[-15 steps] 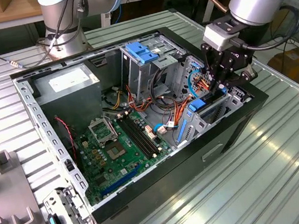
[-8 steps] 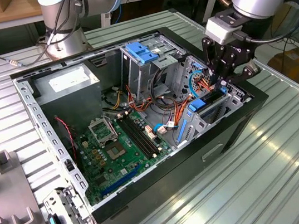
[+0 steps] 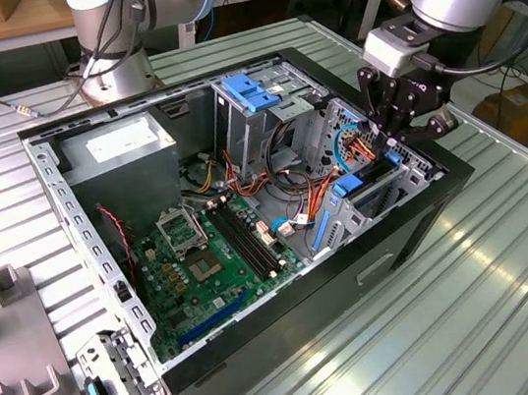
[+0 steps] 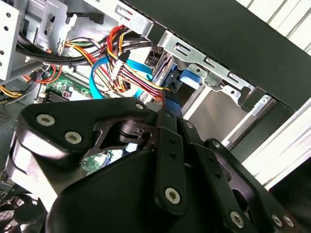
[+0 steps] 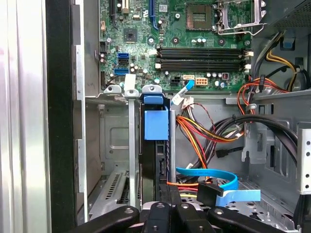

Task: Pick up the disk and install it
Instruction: 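Insert the first disk wire, then insert the second disk wire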

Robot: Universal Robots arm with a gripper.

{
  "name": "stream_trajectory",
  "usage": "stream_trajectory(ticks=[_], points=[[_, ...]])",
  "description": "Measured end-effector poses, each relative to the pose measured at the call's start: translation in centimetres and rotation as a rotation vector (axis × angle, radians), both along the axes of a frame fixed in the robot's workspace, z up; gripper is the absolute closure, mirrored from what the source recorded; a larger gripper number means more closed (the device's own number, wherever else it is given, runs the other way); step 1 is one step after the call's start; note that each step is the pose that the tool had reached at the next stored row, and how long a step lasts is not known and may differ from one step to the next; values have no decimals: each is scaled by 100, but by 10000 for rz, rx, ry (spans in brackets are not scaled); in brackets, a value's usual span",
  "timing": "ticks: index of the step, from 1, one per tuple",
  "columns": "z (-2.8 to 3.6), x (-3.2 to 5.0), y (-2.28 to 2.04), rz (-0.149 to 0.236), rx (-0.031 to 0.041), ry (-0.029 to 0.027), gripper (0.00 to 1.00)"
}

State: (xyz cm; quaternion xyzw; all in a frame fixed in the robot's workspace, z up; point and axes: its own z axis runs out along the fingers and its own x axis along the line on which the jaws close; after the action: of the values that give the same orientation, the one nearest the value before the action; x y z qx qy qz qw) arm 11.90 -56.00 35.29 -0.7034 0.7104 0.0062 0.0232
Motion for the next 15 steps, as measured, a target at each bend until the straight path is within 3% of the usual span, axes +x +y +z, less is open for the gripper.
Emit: stream_trajectory(ticks=[15], points=[[0, 10, 0, 0, 14, 0, 89]])
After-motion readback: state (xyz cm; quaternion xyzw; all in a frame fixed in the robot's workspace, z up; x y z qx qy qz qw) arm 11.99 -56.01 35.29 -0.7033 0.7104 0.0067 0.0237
